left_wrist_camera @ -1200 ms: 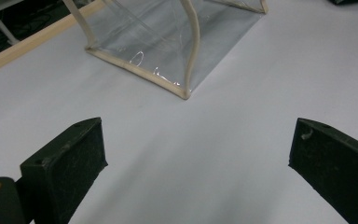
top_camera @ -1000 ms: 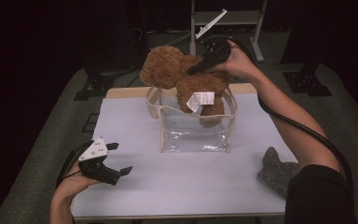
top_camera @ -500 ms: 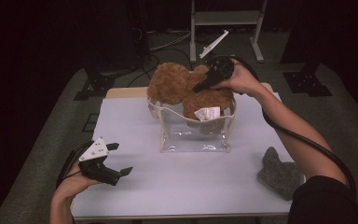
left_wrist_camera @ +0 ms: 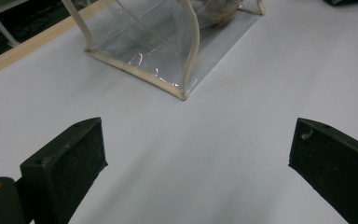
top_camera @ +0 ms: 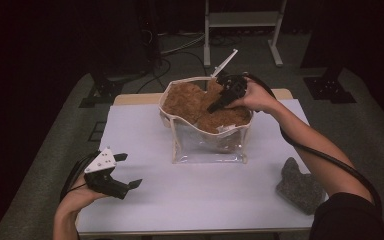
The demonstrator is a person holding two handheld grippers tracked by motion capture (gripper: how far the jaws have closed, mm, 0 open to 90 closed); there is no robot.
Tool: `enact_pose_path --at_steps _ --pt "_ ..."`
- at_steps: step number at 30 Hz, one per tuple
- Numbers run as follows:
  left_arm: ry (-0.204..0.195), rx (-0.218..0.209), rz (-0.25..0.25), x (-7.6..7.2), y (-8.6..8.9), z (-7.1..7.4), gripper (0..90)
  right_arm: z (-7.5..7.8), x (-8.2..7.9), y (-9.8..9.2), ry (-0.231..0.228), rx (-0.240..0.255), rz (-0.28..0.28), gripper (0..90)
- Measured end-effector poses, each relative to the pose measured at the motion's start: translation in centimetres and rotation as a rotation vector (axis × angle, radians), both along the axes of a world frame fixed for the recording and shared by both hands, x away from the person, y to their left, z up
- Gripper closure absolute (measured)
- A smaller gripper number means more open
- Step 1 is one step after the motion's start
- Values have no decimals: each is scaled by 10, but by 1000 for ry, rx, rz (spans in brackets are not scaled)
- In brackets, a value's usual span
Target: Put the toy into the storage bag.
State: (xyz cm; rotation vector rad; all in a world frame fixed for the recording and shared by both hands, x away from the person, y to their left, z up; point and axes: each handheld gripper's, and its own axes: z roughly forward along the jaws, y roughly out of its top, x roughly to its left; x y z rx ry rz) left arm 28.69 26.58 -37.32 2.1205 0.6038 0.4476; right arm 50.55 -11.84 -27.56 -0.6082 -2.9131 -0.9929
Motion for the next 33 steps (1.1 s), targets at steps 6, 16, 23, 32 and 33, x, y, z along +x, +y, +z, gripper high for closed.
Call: enact_pose_path --at_steps 6,16,23,32,33 --pt "-1 0 -2 0 -1 0 30 -4 -3 1 5 -18 3 496" --pt "-3 -1 -2 -1 -1 2 30 9 -5 1 -53 30 25 380" --pt "-5 -2 0 -2 0 2 30 24 -4 17 -83 99 46 388" --pt "-9 -5 3 -1 2 3 30 31 4 57 -104 197 78 429" --pt "-10 -8 2 -1 2 3 30 31 4 61 -105 200 78 440"
